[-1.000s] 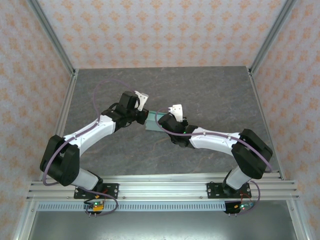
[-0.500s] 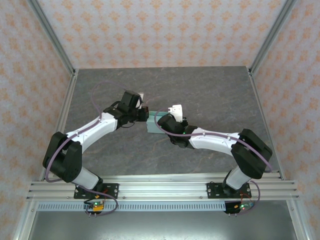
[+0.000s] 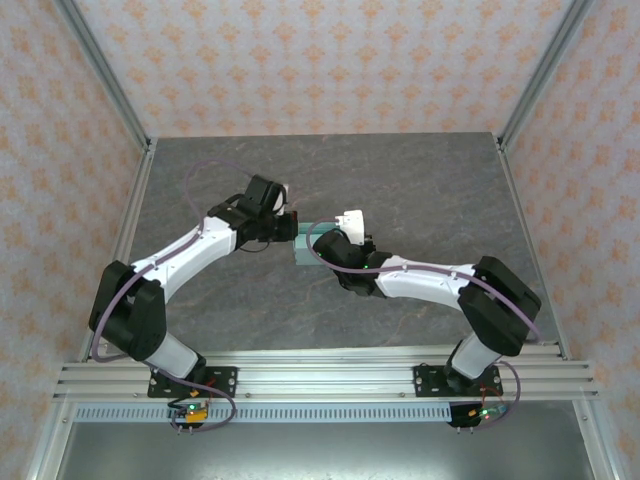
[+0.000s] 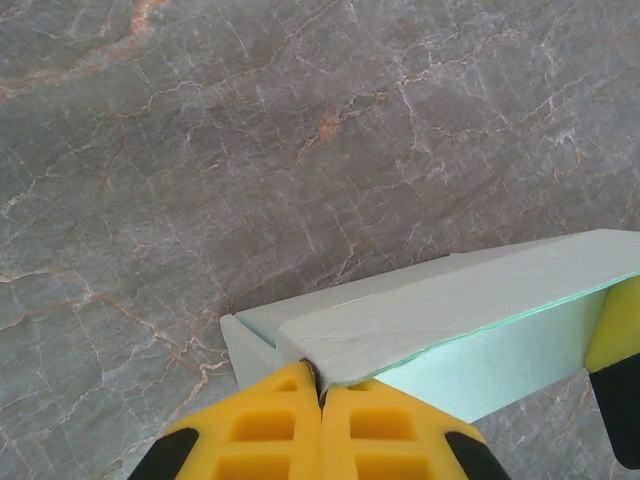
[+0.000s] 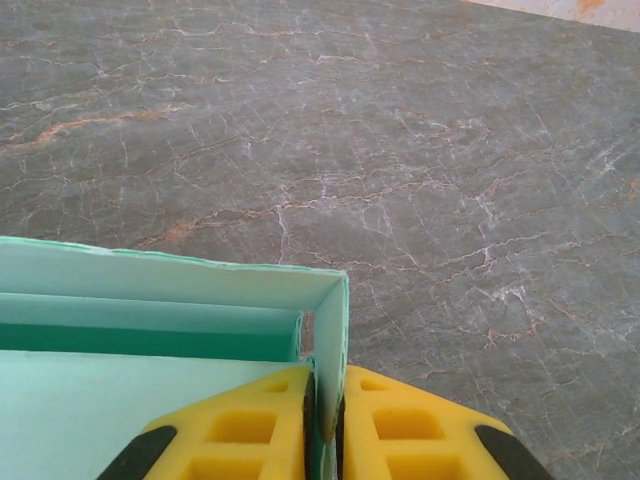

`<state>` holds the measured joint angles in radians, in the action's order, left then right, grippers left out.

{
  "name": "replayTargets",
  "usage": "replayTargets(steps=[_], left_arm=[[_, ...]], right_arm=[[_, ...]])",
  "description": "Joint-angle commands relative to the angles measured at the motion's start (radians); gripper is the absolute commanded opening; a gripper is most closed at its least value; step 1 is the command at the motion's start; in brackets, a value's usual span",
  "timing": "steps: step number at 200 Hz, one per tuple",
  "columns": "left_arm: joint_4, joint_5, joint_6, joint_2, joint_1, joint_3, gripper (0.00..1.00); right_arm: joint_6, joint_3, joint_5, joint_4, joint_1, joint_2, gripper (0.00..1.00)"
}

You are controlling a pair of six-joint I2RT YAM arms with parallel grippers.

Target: Fold the paper box

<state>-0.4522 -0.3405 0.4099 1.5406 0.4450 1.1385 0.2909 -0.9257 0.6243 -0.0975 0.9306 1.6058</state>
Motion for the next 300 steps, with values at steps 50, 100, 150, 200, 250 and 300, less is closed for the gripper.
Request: replayTargets(steps=[50,100,150,200,250,300], left_arm=[[-0.077,-0.05,0.022,0.013,0.005,0.027,0.01],[-0.008,-0.087,0.155,0.012,0.006,-0.009,0.02],[-0.023,-0.065,0.156,0.02,0.006,-0.009,0.02],[0.008,0.028,0.077,-0.02,0.024,-0.12,0.02],[0.07,0.144,0.026,-0.05,0.079,-0.217,0.01],[0.147,0.195,0.003,-0.084,0.094,-0.306,0.0]], right_arm=[[0.011,-0.008,0.037,-0.047,0.007,0.036,0.16],[0.011,-0.013,0.038,-0.051,0.006,0.04,0.16],[0.016,-0.009,0.039,-0.051,0.007,0.038,0.16],[0.035,-0.004,0.039,-0.046,0.007,0.036,0.16],[0.052,-0.004,0.035,-0.052,0.007,0.035,0.16],[0.065,-0.004,0.042,-0.057,0.007,0.03,0.16]])
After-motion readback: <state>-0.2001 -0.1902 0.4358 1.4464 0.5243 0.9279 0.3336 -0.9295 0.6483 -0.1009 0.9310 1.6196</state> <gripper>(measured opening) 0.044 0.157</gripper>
